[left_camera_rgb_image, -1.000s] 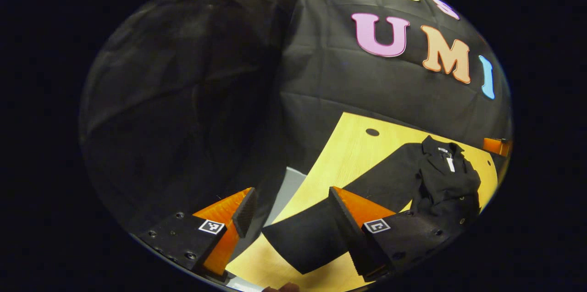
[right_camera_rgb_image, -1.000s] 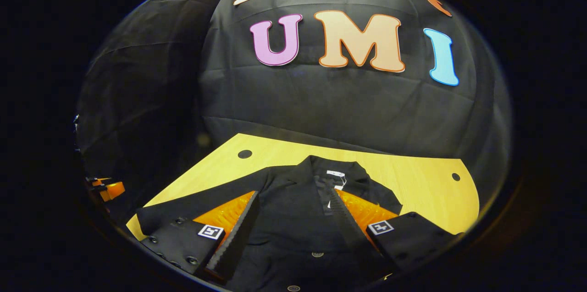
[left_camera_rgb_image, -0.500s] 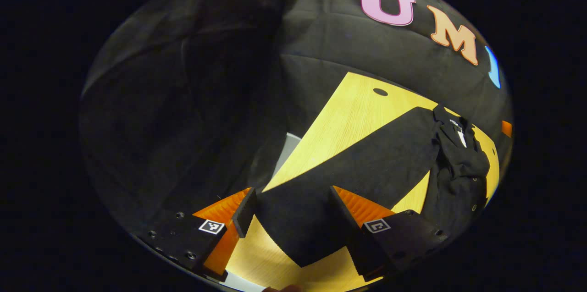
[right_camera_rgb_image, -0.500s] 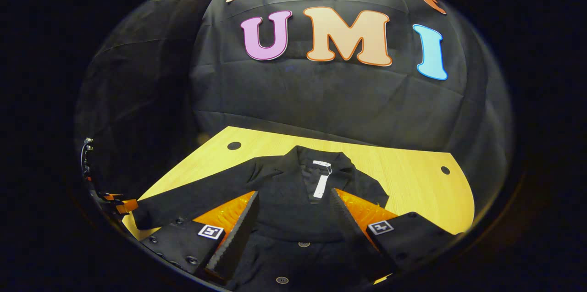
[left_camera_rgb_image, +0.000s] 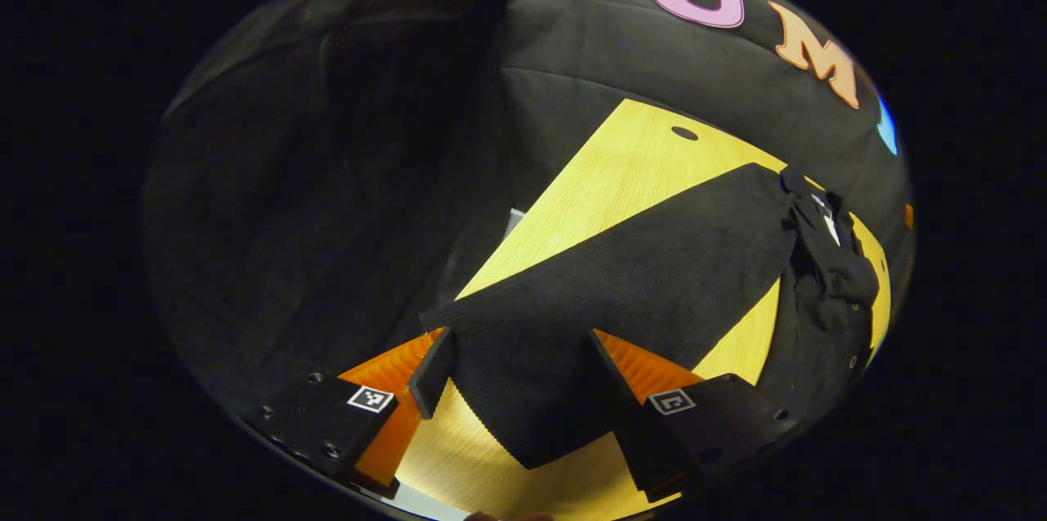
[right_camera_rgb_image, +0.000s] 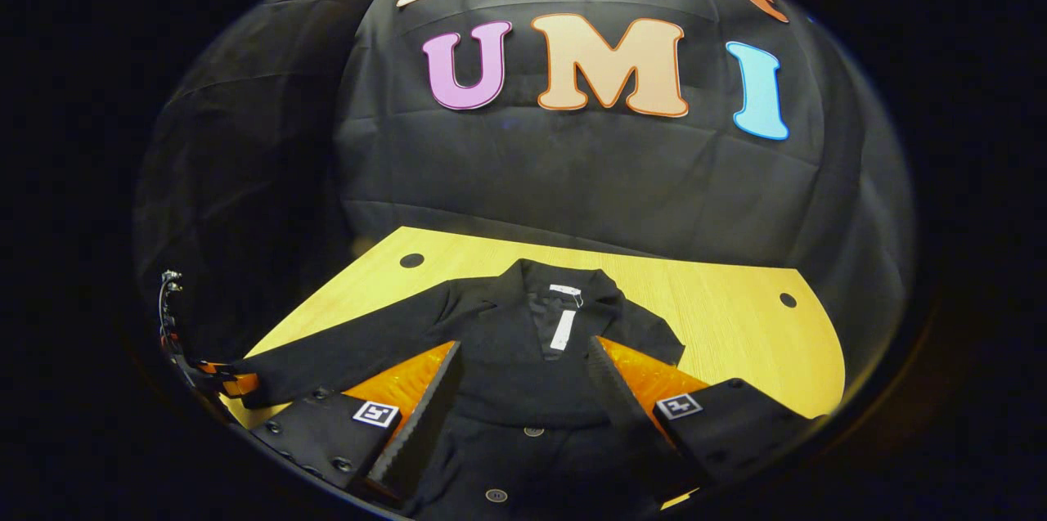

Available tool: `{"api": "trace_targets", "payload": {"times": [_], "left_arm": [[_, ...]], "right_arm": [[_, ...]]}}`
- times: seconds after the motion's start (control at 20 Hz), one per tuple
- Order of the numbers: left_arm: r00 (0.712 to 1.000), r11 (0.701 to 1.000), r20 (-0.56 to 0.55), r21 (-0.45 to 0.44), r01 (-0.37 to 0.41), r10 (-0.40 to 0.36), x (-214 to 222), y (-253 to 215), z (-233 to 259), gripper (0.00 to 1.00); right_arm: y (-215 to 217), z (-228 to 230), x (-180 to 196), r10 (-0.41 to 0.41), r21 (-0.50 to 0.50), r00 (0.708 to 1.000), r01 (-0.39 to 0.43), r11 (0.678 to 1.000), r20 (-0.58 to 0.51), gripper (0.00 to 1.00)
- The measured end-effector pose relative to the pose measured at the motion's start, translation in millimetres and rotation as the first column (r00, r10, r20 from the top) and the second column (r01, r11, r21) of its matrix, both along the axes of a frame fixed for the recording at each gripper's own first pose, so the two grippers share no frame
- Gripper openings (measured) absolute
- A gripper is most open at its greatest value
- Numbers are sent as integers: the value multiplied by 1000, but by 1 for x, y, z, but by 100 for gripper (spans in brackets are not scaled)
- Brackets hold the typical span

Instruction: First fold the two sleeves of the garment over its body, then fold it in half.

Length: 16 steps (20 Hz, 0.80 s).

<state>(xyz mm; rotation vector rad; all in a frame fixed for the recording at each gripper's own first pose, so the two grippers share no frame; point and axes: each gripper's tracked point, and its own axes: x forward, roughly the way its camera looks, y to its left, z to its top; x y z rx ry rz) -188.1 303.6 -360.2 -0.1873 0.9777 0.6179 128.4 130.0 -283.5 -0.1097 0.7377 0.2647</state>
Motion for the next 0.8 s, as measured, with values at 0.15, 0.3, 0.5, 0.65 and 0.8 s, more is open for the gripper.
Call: {"api": "trace_targets", "payload": {"times": [0.15, 0.3, 0.5, 0.65, 0.8], "left_arm": [[999, 999, 6, 10, 34, -34, -1, -4, 2, 73], [1000, 1000, 18, 12, 20, -20, -1, -4, 4, 25], [999, 1000, 33, 15, 2, -2, 4, -5, 3, 3], [998, 1000, 55, -2, -13, 13, 7, -8, 6, 0], [990, 997, 119, -33, -75, 78, 20, -11, 21, 0]], "right_arm": [[-5, 1, -2, -6, -3, 1000, 6, 1000, 7, 98], [-12, 2, -4, -19, -3, 1000, 19, 1000, 10, 98], [-29, 3, -11, -37, -10, 999, 37, 999, 19, 98], [-47, 1, -20, -51, -16, 998, 52, 999, 20, 98], [-66, 3, -28, -71, -11, 997, 72, 997, 24, 98]]}}
